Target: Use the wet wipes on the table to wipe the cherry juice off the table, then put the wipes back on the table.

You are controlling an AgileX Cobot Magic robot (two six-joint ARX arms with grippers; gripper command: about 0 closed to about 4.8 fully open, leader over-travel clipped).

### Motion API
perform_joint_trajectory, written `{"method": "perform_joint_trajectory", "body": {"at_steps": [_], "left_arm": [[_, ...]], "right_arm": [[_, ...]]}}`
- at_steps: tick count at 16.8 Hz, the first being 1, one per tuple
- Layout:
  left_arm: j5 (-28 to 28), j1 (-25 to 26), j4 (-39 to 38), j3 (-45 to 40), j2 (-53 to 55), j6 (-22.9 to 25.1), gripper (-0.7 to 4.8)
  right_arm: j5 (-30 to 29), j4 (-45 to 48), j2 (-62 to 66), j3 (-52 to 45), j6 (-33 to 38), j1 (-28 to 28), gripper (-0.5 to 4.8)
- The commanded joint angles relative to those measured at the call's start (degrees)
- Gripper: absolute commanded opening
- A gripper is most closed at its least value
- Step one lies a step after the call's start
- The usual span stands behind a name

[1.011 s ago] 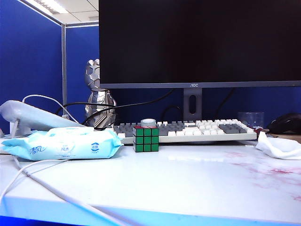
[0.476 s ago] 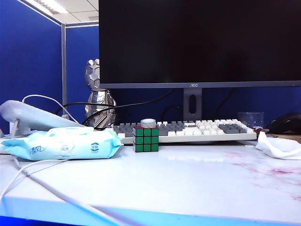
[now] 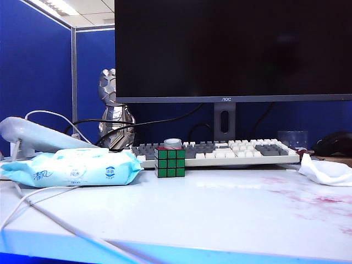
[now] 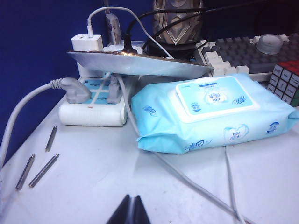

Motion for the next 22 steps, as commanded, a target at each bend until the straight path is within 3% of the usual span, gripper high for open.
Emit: {"method": "perform_joint_trajectory", "body": {"at_steps": [1, 3, 4, 5, 7, 8, 9, 10, 19, 22], "left_arm": [[-0.2, 0.1, -0.8, 0.0, -0.2, 0.0, 0.23], [-0.2, 0.1, -0.8, 0.0, -0.2, 0.0, 0.23], [-0.2, 0.1, -0.7, 0.0, -0.2, 0.0, 0.23], [-0.2, 0.1, -0.7, 0.0, -0.2, 0.0, 0.23], [-0.2, 0.1, -0.8, 0.0, -0.2, 0.0, 0.23], [-0.2, 0.1, -0.8, 0.0, -0.2, 0.0, 0.23], [-0.2, 0.1, -0.8, 0.0, -0.2, 0.0, 0.23], [-0.2, 0.1, -0.8, 0.0, -0.2, 0.0, 0.23], [-0.2, 0.1, -0.8, 0.0, -0.2, 0.0, 0.23], [-0.2, 0.1, -0.8, 0.0, -0.2, 0.0, 0.23]], "right_arm": [[-0.5, -6.8, 12.9, 6.1, 1.7, 1.0, -0.02], [1.6, -12.1, 21.1, 8.4, 0.4, 3.9, 0.0], [2.3, -13.0, 24.0, 8.7, 0.1, 5.3, 0.41], [3.3, -12.9, 26.4, 8.7, 0.1, 6.7, 1.28], [6.6, -12.3, 29.8, 8.7, 0.3, 7.9, 1.82], [8.7, -11.9, 31.5, 8.7, 0.5, 8.2, 2.27], [10.9, -11.3, 32.5, 8.7, 1.1, 8.3, 3.13], [12.7, -10.4, 33.2, 8.7, 1.4, 8.3, 3.46], [22.1, -3.2, 41.9, 8.7, 1.8, 8.1, 3.46], [22.8, -2.2, 44.2, 8.7, 1.9, 8.1, 2.87]]}}
